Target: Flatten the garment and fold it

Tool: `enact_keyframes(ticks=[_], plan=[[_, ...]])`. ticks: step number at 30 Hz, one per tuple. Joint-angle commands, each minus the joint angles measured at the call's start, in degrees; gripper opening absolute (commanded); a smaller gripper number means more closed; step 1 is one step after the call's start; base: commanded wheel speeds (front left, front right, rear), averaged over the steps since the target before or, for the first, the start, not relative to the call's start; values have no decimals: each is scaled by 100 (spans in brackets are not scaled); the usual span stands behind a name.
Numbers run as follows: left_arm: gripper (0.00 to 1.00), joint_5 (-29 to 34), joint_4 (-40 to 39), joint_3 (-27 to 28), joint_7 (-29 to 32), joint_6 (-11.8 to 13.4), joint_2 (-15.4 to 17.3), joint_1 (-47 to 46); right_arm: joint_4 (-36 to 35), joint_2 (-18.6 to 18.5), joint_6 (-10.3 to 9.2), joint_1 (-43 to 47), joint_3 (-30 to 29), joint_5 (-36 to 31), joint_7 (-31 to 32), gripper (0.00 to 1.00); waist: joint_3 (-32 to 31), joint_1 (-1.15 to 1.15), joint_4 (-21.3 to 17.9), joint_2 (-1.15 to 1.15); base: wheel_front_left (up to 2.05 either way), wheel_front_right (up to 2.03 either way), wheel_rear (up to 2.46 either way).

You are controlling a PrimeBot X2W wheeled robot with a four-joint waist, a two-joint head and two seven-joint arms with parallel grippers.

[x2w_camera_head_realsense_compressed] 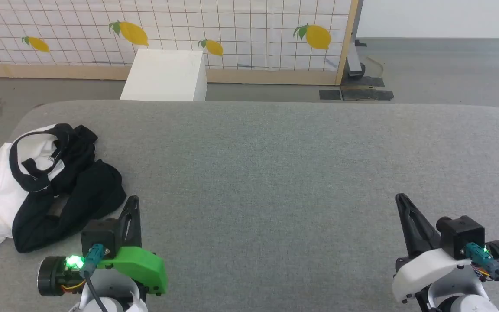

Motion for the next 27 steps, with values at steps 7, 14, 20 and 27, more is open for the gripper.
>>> enact_keyframes(ticks=[7,14,20,27], plan=[[0,73,-17,17,7,38,-19,68,-29,13,-10,-105,8,-36,16,0,0,0,0,0,0,0,0],[0,73,-17,17,7,38,-19,68,-29,13,-10,-105,8,-36,16,0,0,0,0,0,0,0,0],[100,-19,2,-12,-2,0,0,-1,6,-1,0,3,-2,3,-1,100,0,0,0,0,0,0,0],[100,-73,69,-89,-63,32,-1,-41,27,-1,0,-18,-23,16,-47,100,0,0,14,0,0,0,0]])
